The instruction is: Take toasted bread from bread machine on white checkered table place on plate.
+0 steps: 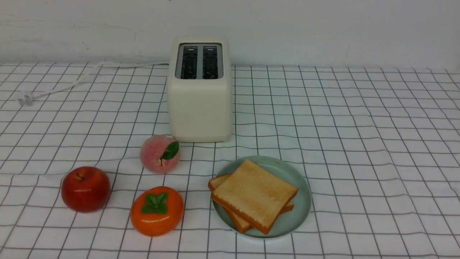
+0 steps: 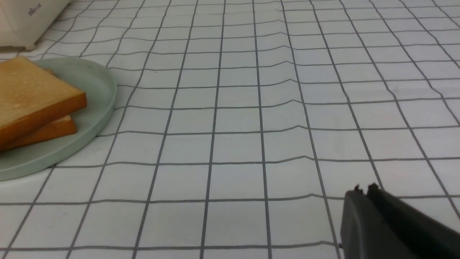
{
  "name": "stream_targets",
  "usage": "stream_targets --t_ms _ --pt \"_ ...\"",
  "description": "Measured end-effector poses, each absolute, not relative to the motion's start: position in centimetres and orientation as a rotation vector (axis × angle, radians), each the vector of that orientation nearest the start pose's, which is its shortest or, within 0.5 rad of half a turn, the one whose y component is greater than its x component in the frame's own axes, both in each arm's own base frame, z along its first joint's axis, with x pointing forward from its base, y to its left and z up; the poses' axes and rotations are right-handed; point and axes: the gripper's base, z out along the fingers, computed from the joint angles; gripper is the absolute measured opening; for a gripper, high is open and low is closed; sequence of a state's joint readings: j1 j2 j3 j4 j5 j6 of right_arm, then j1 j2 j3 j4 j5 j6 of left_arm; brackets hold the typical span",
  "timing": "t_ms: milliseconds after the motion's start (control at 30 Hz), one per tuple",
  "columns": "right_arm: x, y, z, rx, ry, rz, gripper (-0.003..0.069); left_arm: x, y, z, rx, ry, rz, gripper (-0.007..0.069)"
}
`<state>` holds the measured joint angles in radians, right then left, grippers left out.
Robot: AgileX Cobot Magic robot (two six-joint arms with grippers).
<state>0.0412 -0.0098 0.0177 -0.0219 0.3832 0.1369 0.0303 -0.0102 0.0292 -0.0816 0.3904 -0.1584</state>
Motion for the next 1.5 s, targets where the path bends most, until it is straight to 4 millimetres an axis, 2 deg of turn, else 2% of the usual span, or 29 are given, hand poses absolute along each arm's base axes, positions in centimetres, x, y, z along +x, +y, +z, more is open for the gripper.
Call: stream_targets --t_ms 1500 --pt "5.22 0.14 17.33 0.076 1.874 0.101 0.0074 5.23 -0.12 16.93 -0.227 1.878 -0.167 -0.0001"
